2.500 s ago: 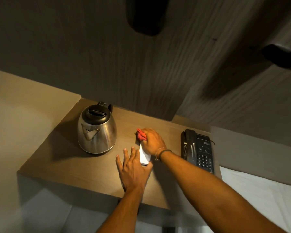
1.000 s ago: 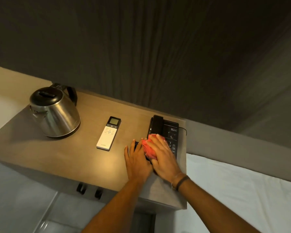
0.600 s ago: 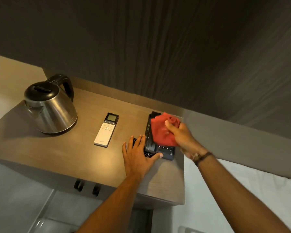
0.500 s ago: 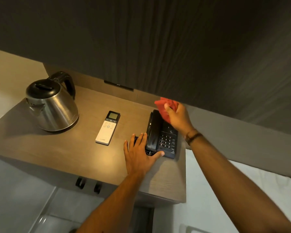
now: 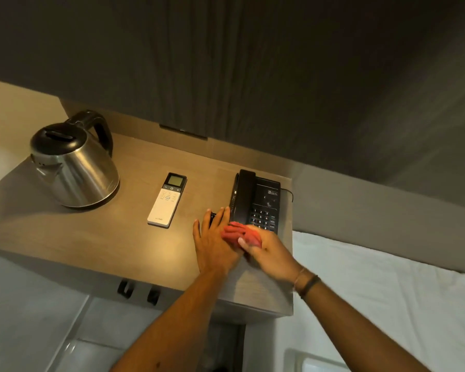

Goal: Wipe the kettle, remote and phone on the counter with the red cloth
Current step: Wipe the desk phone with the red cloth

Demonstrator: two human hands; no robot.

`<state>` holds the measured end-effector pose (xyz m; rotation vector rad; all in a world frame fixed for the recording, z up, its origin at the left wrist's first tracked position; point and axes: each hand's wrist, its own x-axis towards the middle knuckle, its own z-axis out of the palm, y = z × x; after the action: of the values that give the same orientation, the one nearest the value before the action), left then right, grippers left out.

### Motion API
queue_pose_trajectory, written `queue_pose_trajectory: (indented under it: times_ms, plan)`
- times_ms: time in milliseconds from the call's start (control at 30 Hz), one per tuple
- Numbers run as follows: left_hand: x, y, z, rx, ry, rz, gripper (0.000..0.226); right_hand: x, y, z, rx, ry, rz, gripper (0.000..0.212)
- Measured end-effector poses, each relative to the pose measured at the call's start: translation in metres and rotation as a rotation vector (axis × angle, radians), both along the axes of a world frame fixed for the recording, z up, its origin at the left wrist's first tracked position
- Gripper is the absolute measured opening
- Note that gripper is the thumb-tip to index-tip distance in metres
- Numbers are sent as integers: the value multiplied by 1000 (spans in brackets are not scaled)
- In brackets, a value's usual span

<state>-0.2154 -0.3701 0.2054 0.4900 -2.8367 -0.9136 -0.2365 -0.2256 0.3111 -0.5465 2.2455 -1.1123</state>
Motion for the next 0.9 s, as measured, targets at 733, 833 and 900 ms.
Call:
queue_pose_trajectory:
  times_ms: [733,833,900]
  plan:
    - [-4,4,-4,-47,118,95,113,-83,17,-40,426,547,11,70]
    - [-2,4,0,-55,100,86,111,-56,26,-39,389,500,43,65]
    - [-1,5,0,-57,87,81,110,-43,31,-30,341,413,57,60]
